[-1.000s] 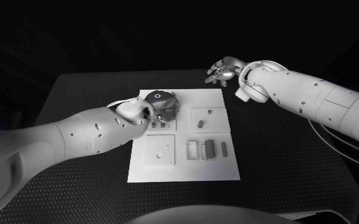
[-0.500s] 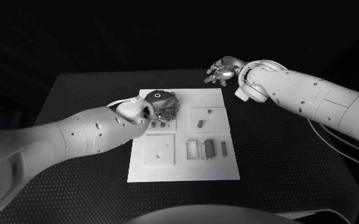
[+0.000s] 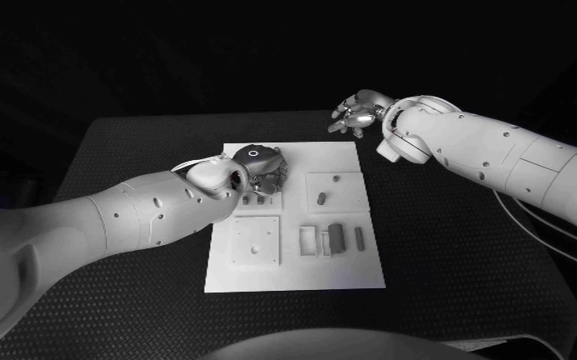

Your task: Assemble the parts on the task board

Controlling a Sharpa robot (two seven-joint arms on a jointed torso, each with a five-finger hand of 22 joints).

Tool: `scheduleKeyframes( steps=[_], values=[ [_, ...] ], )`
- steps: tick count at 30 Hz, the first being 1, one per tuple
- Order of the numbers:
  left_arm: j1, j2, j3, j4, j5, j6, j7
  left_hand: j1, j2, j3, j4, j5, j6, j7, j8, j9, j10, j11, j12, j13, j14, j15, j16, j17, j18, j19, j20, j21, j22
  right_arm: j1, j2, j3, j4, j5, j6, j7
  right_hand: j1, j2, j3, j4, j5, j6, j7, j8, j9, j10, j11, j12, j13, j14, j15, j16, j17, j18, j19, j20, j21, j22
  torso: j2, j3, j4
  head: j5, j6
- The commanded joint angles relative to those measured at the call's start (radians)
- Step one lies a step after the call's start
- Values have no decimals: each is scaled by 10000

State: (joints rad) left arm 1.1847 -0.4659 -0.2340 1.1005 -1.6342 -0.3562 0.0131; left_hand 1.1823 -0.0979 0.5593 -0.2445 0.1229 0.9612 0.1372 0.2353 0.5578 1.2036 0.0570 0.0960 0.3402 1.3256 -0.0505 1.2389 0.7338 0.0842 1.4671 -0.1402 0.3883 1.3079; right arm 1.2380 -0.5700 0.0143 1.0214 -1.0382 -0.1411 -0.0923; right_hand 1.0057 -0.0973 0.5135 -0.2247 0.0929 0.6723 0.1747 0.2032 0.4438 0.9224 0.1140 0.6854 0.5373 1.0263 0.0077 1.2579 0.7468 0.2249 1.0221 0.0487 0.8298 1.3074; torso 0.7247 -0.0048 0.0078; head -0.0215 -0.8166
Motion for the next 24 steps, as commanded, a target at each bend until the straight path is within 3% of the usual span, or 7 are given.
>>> scheduleKeyframes(
  steps=[1, 24],
  values=[
    [-41, 11, -25, 29, -21, 364, 16, 35, 77, 80, -18, 51, 128, -25, 73, -16, 170, 41, 49, 27, -68, -15, 40, -36, 806, -43, -59, 65, 225, -3, 2, 3, 12, -87, 57, 82, -2, 87, -4, 26, 22, 1, 504, 41, -14, -84, -18, 32, -14, -30, -58, 38, -16, 369, 0, -90, -27, 184, 0, 4, 1, -9, -10],
    [-41, -25, -24, 41, 26, 148, -11, 339, 218, 520, -141, -136, 598, -118, 309, 15, 678, -99, 107, 258, -92, -147, 143, -324, 680, -113, -162, 127, 213, -3, -1, 3, 4, -96, 67, 79, -1, 87, -5, 22, 22, 2, 504, 45, -17, -85, -18, 37, -17, -32, -58, 39, -20, 369, -1, -90, -28, 184, -1, -3, 6, -2, -7]
  ],
)
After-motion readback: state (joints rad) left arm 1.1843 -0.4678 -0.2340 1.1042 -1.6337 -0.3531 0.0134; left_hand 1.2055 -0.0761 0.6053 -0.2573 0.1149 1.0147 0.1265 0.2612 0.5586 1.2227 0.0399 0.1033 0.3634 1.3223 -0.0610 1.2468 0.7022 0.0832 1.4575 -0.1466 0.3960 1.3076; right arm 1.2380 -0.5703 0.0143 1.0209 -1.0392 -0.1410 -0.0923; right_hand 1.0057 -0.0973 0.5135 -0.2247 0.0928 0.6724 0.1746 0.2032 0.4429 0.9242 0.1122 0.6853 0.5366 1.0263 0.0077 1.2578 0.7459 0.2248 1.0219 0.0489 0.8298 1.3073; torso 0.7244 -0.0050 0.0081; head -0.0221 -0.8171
